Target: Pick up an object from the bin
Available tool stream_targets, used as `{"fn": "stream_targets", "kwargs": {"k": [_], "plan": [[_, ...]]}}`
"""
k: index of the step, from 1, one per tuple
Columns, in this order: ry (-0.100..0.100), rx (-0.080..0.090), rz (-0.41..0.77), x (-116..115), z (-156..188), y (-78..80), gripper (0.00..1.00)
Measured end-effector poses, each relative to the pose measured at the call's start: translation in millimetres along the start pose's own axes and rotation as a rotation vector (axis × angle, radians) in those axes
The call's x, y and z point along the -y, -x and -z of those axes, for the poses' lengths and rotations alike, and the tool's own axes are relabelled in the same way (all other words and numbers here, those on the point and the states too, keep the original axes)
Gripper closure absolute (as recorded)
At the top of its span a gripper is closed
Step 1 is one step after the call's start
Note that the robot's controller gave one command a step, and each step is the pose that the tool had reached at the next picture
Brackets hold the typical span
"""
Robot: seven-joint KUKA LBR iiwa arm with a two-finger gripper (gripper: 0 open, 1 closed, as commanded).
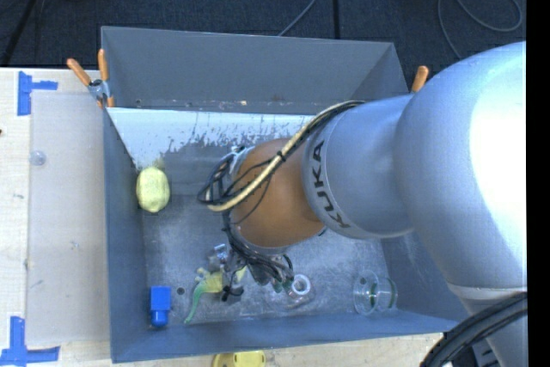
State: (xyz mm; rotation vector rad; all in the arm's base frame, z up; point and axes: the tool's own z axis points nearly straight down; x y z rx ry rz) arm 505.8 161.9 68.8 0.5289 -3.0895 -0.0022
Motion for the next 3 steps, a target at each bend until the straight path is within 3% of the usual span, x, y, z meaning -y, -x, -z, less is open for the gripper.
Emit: {"fn": "stream_targets", "kwargs": {"k": [2, 3], "plan": [[0.000, -0.012, -0.001, -0.4, 24.2, -3.5, 1.00], [0.000, -0.005, 0.000, -0.7, 47.6, -1.6, 1.00]]}}
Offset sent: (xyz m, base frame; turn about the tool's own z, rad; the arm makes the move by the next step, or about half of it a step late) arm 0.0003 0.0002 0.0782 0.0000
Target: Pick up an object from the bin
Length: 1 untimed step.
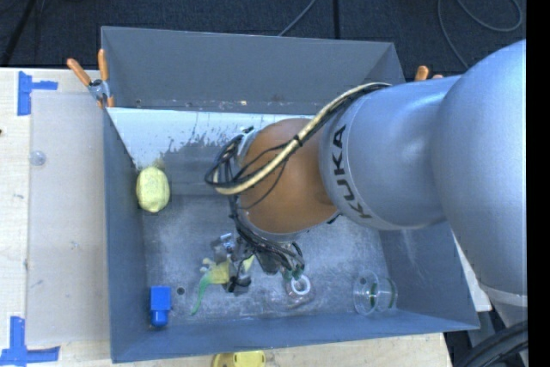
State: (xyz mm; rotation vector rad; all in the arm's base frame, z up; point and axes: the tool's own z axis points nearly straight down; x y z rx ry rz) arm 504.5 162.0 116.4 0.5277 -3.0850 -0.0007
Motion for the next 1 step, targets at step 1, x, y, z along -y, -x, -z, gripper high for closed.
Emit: {"fn": "stream_targets", "kwargs": {"k": [1], "plan": [[0.000, 0.004, 0.000, -0.2, 18.2, 0.9, 1.00]]}}
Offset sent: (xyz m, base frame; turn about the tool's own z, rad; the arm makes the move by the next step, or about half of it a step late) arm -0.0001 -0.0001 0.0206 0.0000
